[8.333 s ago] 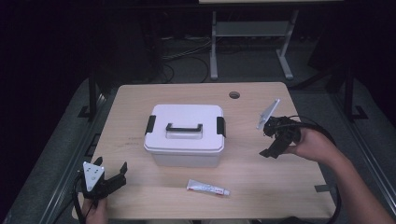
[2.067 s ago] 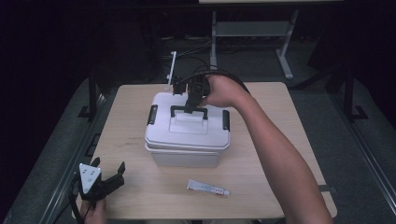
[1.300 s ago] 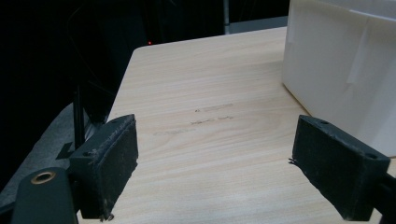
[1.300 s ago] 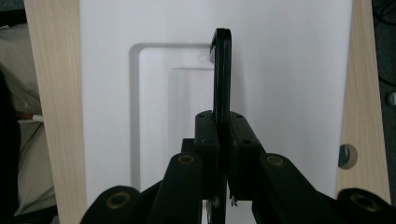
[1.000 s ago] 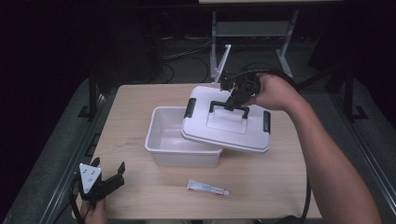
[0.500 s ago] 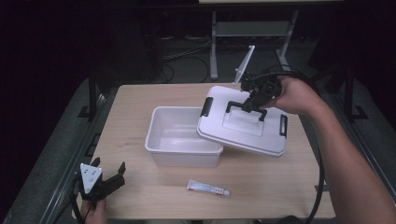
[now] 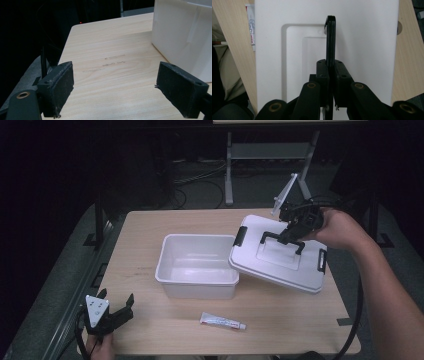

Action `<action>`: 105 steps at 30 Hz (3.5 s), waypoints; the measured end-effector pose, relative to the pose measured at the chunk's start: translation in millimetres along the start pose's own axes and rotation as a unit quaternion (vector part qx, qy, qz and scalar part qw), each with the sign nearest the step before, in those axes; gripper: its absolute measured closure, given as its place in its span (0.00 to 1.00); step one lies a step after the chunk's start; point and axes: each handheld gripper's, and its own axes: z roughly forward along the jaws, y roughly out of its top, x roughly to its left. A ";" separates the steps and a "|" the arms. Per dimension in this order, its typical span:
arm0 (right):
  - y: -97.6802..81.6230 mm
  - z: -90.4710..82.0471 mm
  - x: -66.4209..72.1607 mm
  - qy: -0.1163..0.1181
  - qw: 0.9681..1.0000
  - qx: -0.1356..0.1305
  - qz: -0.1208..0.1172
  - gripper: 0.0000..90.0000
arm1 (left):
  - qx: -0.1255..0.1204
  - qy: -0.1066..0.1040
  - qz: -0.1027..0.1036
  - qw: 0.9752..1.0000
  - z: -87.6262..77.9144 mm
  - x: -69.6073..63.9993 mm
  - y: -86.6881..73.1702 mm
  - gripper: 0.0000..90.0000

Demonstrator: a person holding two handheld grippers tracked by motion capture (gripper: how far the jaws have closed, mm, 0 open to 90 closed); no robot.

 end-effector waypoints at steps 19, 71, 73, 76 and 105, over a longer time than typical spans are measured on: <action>-36.5 13.8 -4.8 0.006 0.999 0.012 0.035 0.93 | 0.001 -0.002 0.002 1.000 0.9 -1.3 -0.1 0.15; -78.7 143.8 -5.4 0.074 0.993 0.041 0.080 0.93 | -0.001 0.000 0.008 1.000 0.0 -0.9 0.0 0.15; -79.3 146.2 -5.1 0.074 0.993 0.040 0.083 0.93 | -0.001 0.000 0.008 1.000 -0.1 -1.1 0.1 0.15; -80.4 151.3 -4.6 0.077 0.993 0.040 0.085 0.93 | -0.001 -0.001 0.009 1.000 0.0 -1.7 0.2 0.15; -82.7 148.2 1.1 0.073 0.992 0.031 0.097 0.78 | -0.003 -0.003 0.010 1.000 -0.5 -3.6 0.6 0.15</action>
